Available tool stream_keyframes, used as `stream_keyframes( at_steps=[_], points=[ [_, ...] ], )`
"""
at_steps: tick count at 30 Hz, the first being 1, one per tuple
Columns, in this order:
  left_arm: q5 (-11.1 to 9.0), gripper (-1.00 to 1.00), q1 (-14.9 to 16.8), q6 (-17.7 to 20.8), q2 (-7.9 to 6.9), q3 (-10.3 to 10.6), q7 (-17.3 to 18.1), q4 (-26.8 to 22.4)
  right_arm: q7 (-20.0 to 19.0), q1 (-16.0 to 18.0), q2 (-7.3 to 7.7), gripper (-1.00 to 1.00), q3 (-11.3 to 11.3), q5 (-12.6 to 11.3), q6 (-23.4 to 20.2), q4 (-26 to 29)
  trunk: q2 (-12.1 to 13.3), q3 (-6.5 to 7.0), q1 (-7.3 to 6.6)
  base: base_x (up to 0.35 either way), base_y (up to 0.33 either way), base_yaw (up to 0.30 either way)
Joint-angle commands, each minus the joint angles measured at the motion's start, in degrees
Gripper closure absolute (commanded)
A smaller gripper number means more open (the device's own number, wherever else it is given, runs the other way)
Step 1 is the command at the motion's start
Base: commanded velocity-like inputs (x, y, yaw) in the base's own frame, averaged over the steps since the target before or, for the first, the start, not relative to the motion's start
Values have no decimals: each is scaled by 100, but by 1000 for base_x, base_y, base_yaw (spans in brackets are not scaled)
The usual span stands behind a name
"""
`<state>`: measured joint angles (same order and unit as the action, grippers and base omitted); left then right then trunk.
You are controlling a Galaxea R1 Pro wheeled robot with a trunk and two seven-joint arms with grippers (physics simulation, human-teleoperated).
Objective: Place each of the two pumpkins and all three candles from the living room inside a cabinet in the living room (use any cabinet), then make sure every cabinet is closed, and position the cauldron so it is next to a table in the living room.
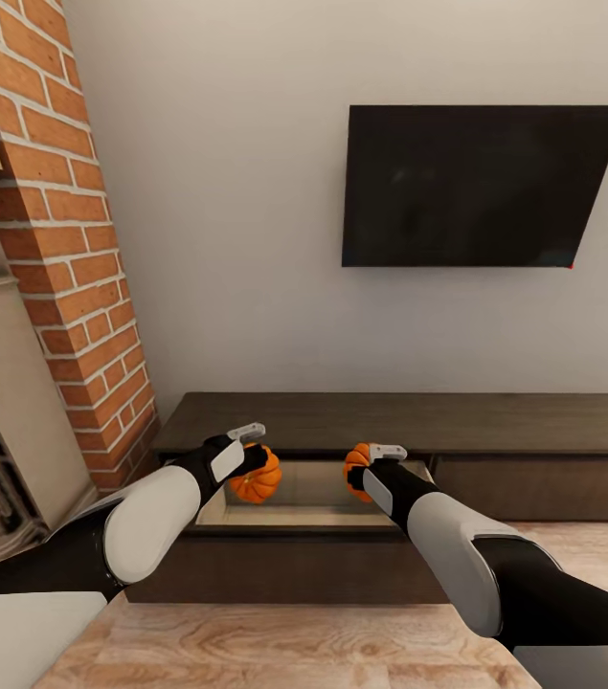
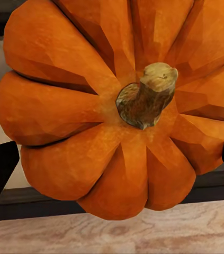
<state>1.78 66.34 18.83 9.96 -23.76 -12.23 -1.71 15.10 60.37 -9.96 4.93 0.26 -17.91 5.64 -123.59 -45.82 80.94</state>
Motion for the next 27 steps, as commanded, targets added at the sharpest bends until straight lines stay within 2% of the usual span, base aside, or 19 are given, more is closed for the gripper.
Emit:
stream_keyframes(
  at_steps=[1, 7, 10, 17, 25, 27],
  points=[
    [20, 100, 1, 35, 3, -34, -27, -13, 10, 2, -3, 100, 43, 0, -21, 11, -3, -6, -1, 9, 0, 0],
    [15, 100, 1, 34, 3, -33, -54, 31, 15, 2, -3, 100, 43, 8, -25, 14, -3, -6, -1, 3, 0, 0],
    [17, 100, 1, 21, 3, -33, -70, 37, 18, 2, -3, 100, 43, 9, -21, 15, -123, -60, 65, 0, 0, 0],
    [17, 100, -2, 14, 3, -33, -79, 39, 38, 2, -3, 100, 39, 24, -20, 31, -123, -60, 65, 0, 0, 0],
    [16, 100, 0, -50, 3, -33, -78, 39, 46, 2, -3, 100, 35, 35, -20, 19, -444, -203, 241, 0, 0, 0],
    [15, 100, -1, -127, 3, -33, -78, 39, 46, 2, -3, 100, 35, 35, -20, 21, -444, -203, 241, 0, 0, 0]
  ],
)
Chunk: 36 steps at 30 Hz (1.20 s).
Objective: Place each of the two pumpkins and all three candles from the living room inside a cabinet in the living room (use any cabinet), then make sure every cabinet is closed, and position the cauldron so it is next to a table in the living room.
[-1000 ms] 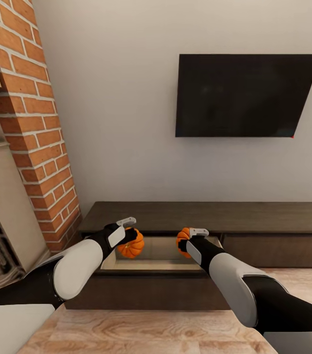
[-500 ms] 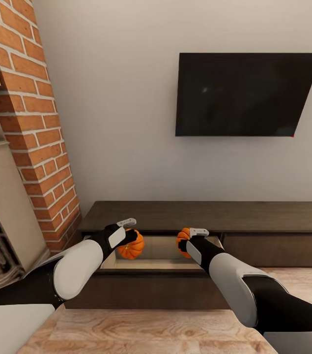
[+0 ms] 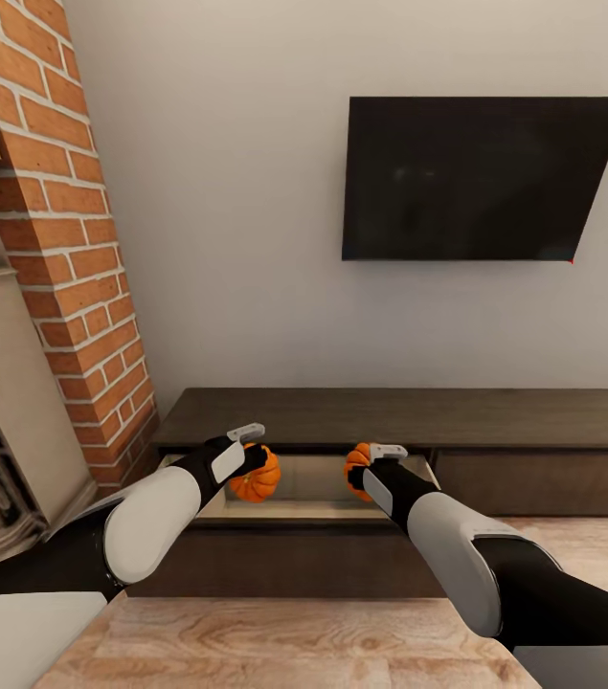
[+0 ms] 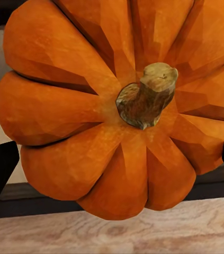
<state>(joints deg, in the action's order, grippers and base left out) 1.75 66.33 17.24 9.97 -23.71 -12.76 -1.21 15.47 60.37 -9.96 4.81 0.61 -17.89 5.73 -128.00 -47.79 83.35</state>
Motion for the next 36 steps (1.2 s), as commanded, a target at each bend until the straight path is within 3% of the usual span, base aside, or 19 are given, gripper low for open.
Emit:
stream_keyframes(
  at_steps=[1, 9, 14, 36],
  points=[
    [18, 100, 1, -2, 3, -38, -25, -11, 8, 1, -3, 100, 47, 0, -22, 13, -3, -6, -1, 0, 0, 0],
    [9, 100, -14, -74, 3, -46, -8, -11, 11, 1, -3, 100, 14, 14, -58, 26, -3, -6, -1, 0, 0, 0],
    [16, 100, -158, -423, -30, -43, 14, -8, 17, 1, -3, 100, 12, 26, -57, 25, -3, -6, -1, 0, 0, 0],
    [9, 100, -270, -450, -47, -46, 37, -2, 14, 1, -3, 100, 20, 27, -55, -1, -3, -6, -1, 0, 0, 0]
  ],
)
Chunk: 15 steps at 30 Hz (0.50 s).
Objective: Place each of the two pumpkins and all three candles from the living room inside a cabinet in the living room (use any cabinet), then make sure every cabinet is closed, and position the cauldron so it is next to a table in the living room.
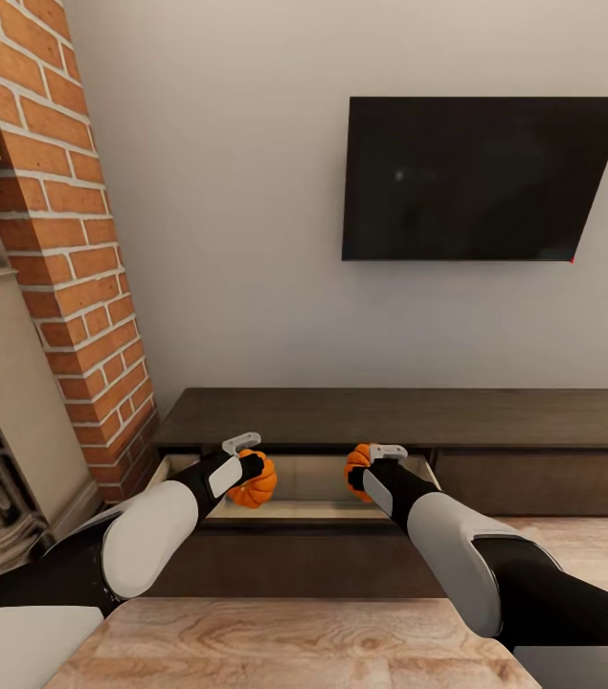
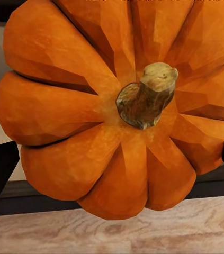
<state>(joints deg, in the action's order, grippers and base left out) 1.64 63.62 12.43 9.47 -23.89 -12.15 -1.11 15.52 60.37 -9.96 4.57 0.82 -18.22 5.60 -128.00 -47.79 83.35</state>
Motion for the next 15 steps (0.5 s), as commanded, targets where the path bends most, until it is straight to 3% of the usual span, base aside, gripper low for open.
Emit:
stream_keyframes(
  at_steps=[1, 11, 15],
  points=[
    [20, 100, 2, 32, 3, -26, -23, -12, 7, 1, -3, 100, 44, 6, -25, 12, -3, -6, -1, 0, 0, 0],
    [6, 100, 2, 33, 8, -26, -12, -21, -6, 1, -3, 100, 44, -5, -50, 13, -3, -6, -1, 0, 0, 0],
    [3, 100, 2, 32, 11, -28, -7, -20, -21, 1, 72, 100, 50, -15, -50, -1, -3, -6, -1, 0, 0, 0]
  ],
)
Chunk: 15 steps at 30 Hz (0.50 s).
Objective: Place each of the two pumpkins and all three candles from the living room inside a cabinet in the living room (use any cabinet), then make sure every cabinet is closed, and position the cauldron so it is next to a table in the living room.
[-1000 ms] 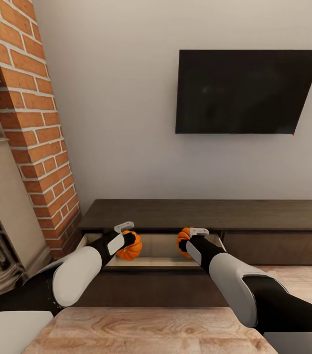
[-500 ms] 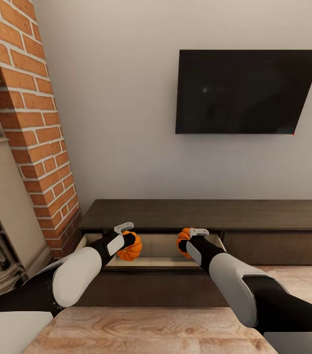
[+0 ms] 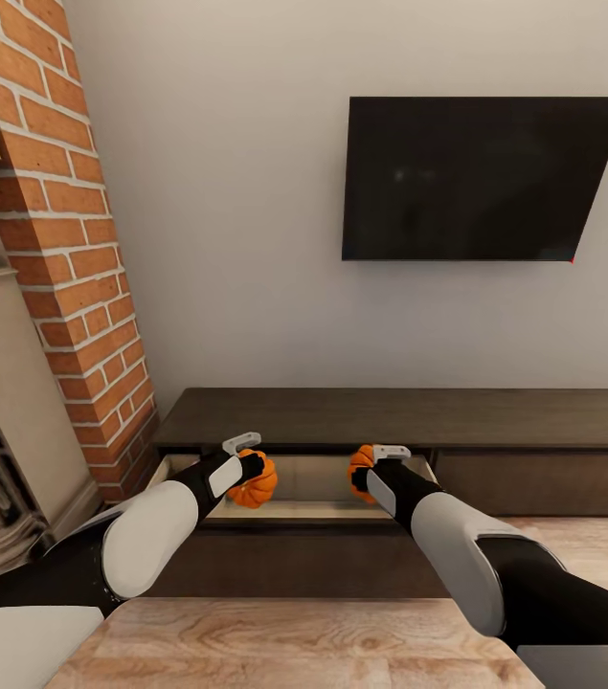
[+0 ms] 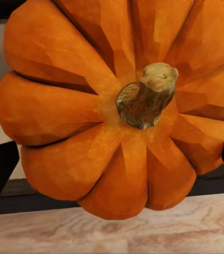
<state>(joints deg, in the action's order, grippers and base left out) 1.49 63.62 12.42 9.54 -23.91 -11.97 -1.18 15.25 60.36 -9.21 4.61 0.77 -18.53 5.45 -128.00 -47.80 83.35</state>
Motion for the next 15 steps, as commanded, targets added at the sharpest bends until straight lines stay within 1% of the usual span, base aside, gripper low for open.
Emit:
stream_keyframes(
  at_steps=[1, 6, 15],
  points=[
    [19, 100, 1, 33, 2, -26, -24, -10, -3, 2, 15, 100, 47, -12, -19, -16, -3, -6, -1, 0, 0, 0],
    [21, 100, 1, 25, -5, -26, -19, -7, -13, 2, 32, 100, 49, -21, -12, -191, -3, -6, -1, 0, 0, 0],
    [20, 100, 1, 40, -5, -26, 3, -5, -13, 2, 50, 100, 49, -24, -11, -211, -3, -6, -1, 0, 0, 0]
  ],
)
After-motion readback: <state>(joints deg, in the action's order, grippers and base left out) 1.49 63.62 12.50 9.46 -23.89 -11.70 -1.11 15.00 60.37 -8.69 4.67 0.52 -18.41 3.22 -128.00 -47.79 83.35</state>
